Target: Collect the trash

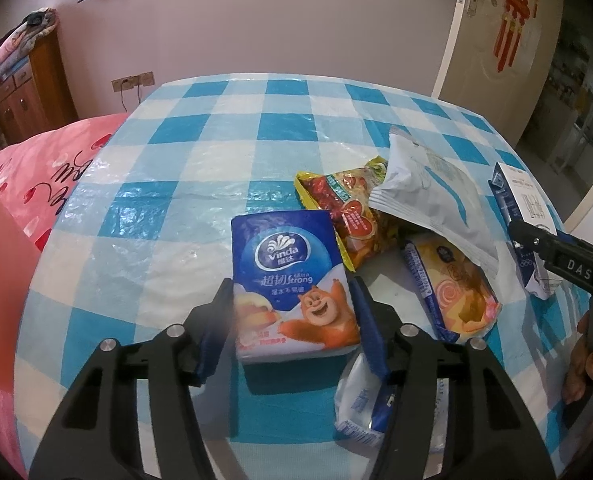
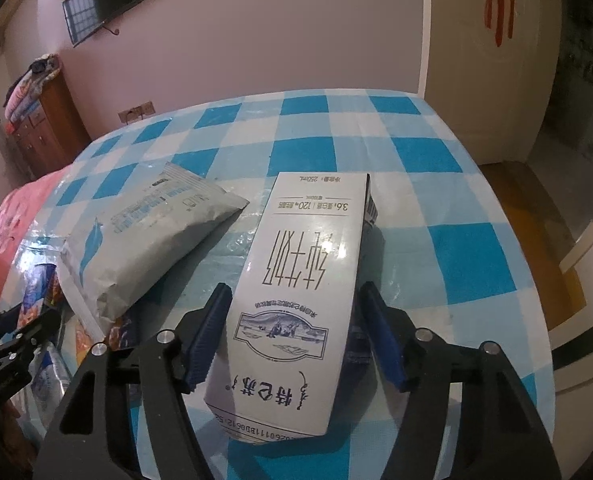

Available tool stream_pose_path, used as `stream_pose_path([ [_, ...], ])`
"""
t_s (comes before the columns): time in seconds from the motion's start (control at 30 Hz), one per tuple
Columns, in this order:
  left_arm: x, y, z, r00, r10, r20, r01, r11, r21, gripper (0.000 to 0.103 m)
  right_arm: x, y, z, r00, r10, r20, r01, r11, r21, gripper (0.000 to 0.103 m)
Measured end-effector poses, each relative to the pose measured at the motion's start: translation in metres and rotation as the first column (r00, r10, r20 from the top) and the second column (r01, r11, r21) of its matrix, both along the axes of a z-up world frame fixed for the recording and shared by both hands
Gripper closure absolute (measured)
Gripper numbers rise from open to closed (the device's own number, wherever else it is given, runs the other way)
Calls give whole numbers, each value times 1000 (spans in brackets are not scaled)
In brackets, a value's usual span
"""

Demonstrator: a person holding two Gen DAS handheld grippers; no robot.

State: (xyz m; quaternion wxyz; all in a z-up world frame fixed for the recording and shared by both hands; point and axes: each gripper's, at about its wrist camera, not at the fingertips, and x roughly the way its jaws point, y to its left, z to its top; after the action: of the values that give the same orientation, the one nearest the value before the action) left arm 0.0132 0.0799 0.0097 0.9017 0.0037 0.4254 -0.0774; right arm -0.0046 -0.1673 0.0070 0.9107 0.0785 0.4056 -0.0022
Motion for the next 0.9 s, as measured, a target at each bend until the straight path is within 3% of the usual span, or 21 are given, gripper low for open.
stream_pose_path([
  [0.47,-6,25,4,1000,16,-12,-17,996,-87,48,-8,-21,5,994,56,93,-75,976,207,38],
  [0.73,-21,47,12,1000,21,17,-19,991,-132,48,-19,-24,5,995,42,91,-63,969,241,38],
  [0.9,-33,58,23,999,14,51,-7,990,-141,48,-30,-30,4,998,6,69,-28,946,324,38],
])
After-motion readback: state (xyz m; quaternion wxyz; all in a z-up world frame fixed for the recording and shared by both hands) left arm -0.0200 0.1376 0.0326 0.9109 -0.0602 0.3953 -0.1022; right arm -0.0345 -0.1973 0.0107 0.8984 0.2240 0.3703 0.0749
